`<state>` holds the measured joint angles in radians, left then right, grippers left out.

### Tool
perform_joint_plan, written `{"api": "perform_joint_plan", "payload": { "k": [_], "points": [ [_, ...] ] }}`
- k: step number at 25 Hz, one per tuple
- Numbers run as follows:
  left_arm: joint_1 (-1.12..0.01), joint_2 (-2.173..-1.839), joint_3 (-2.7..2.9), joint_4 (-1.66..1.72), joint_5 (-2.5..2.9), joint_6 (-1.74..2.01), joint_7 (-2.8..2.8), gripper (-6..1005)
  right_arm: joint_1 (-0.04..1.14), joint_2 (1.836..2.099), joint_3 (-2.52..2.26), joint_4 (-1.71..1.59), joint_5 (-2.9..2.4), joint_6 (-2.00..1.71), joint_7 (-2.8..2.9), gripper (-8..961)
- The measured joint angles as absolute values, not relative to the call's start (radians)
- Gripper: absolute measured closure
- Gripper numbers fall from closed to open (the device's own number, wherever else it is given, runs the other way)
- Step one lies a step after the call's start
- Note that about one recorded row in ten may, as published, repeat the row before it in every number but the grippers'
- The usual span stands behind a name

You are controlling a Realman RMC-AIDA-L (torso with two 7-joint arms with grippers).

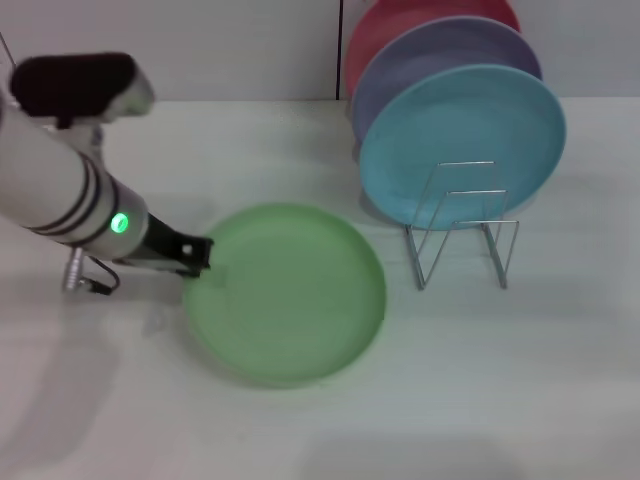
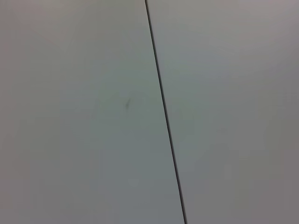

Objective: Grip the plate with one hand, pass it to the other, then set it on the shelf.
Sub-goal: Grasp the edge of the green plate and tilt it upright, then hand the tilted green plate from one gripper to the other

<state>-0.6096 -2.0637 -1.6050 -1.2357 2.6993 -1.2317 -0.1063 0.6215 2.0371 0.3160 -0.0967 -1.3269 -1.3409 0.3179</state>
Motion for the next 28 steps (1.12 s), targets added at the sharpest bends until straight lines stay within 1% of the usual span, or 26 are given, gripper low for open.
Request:
{"api": "perform_joint_plan", "payload": {
  "k": [1,4,10,16,23,26,28],
  "points": [
    [-0.610,-2.064,-1.605,-1.236,2.699,-1.232,-0.106,970,0.623,2.037,0.316,-0.096,-1.327,-1.341,0.318,410],
    [-0.532,-2.063,-1.612,-1.334,2.699,-1.170,-0.092,969,0.627,2.036,0.316,-0.097,-1.327,-1.339,0.318,410],
    [-0.424,-2.062,-1.619,-1.402,2.650,-1.032,-0.019,969,0.644,2.031,0.316,-0.098,-1.327,-1.282,0.319,410],
    [-0.363,-2.062,-1.640,-1.404,2.582,-0.902,0.068,969,0.649,2.029,0.316,-0.098,-1.327,-1.262,0.319,410],
    [-0.262,-2.064,-1.575,-1.376,2.559,-0.527,0.118,969,0.649,2.032,0.316,-0.098,-1.326,-1.261,0.319,410],
    [-0.235,-2.063,-1.518,-1.330,2.557,-0.310,0.118,968,0.649,2.031,0.316,-0.098,-1.323,-1.251,0.319,410],
    [-0.231,-2.063,-1.502,-1.312,2.557,-0.260,0.118,968,0.649,2.030,0.316,-0.098,-1.322,-1.242,0.319,410]
  ]
}}
